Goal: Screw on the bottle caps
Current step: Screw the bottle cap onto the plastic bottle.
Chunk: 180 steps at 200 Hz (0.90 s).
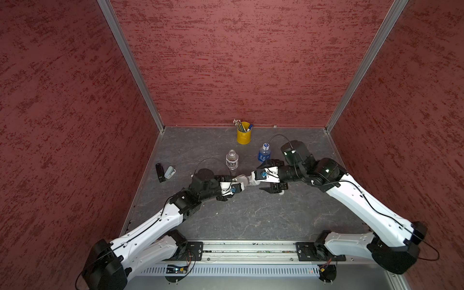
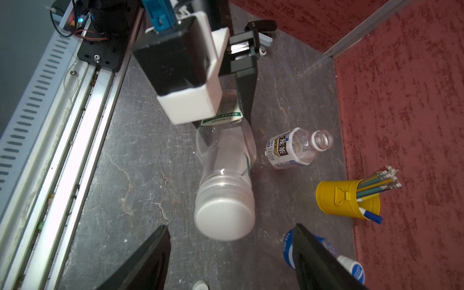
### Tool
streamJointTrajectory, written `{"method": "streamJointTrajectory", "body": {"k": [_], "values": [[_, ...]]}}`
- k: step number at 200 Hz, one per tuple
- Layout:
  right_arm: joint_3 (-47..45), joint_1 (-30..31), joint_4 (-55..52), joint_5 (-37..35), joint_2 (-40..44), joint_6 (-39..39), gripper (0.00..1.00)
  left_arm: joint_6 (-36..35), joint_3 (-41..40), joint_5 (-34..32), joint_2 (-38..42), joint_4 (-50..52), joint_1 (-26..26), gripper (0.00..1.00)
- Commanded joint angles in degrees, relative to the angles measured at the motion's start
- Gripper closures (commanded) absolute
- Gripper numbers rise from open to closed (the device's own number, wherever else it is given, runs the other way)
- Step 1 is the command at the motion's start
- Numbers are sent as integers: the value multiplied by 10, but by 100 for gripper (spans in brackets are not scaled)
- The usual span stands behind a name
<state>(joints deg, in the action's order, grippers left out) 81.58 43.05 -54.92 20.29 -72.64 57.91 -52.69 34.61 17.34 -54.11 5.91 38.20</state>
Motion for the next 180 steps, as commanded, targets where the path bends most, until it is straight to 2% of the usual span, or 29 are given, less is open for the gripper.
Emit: {"method": "streamJointTrajectory", "body": {"k": [1, 64, 112, 131, 166, 180], "values": [[26, 10, -14, -5, -19, 74, 23, 9, 17, 17, -4, 4, -3, 65], [36, 18, -33, -7, -45, 89, 45, 10, 18, 21, -13, -4, -4, 66], [58, 18, -73, -30, -76, 69, 68, 19, 16, 21, -11, -27, -3, 66], [77, 18, -91, -18, -96, 2, 72, 29, 6, 8, -1, -65, 4, 66], [87, 10, -65, 8, -127, -249, 74, 15, -24, -64, 13, -147, 44, 67], [86, 1, -50, 48, -127, -345, 75, 5, -36, -91, 16, -175, 58, 67]]}}
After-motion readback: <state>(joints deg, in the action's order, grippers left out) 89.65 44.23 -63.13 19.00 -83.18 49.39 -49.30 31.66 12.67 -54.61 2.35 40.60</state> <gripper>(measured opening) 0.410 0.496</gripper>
